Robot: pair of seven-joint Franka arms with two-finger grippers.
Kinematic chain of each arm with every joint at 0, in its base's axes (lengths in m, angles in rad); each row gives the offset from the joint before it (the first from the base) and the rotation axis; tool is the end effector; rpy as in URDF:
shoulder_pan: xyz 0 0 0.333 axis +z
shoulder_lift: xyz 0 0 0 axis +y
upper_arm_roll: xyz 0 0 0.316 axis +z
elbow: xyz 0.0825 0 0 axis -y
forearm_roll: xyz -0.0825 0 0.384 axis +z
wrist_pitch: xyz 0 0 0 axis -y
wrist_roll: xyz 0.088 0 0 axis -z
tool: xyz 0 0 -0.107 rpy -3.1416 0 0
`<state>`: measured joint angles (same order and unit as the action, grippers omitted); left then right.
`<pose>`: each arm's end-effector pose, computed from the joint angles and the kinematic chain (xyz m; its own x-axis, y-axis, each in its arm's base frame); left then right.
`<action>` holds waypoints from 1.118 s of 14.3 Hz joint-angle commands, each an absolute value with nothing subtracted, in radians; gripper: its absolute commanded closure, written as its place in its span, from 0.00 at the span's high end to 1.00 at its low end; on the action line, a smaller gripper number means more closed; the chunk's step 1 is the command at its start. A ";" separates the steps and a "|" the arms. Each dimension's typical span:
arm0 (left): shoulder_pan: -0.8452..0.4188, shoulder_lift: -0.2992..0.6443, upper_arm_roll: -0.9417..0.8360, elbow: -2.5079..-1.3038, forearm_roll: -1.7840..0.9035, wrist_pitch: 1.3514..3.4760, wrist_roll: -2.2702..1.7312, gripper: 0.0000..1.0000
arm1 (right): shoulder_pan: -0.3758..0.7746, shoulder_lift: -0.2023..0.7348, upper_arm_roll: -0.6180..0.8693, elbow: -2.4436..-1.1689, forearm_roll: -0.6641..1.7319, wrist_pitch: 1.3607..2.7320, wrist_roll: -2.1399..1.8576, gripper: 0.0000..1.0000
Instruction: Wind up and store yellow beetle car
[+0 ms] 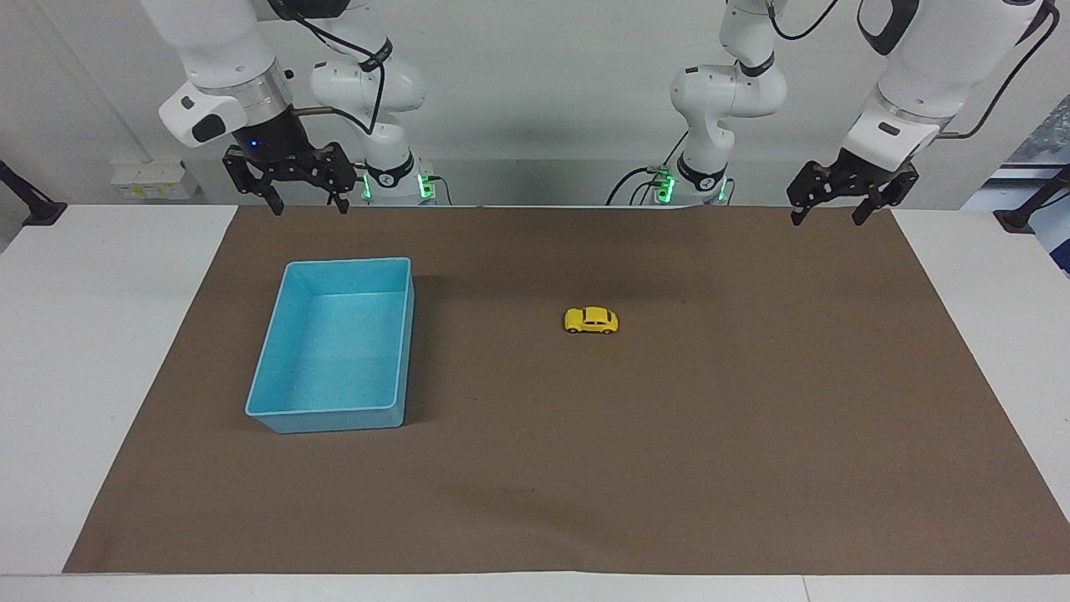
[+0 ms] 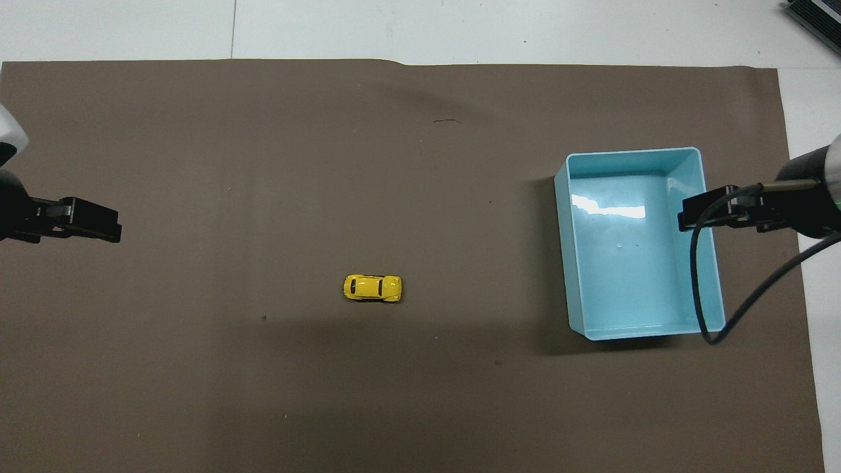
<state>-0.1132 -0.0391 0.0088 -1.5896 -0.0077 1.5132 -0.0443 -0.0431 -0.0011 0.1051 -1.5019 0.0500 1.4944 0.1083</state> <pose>0.5333 -0.0566 0.6321 0.9975 -0.0605 -0.0376 -0.0603 -0.9982 0.0064 0.5453 0.0396 0.6508 0.9990 -0.0423 -0.0117 -0.0429 -0.9979 -0.0488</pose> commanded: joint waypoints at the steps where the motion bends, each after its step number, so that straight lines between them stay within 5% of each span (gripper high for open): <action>1: -0.114 -0.049 0.011 -1.589 -0.015 1.496 -0.040 1.00 | -0.057 0.002 0.114 -1.496 0.049 1.485 0.084 1.00; 7: -0.106 -0.045 0.006 -1.589 -0.015 1.499 -0.015 1.00 | -0.057 0.002 0.115 -1.496 0.049 1.483 0.084 1.00; 16: -0.115 -0.032 0.009 -1.640 -0.031 1.613 0.527 1.00 | -0.058 0.003 0.114 -1.496 0.049 1.483 0.084 1.00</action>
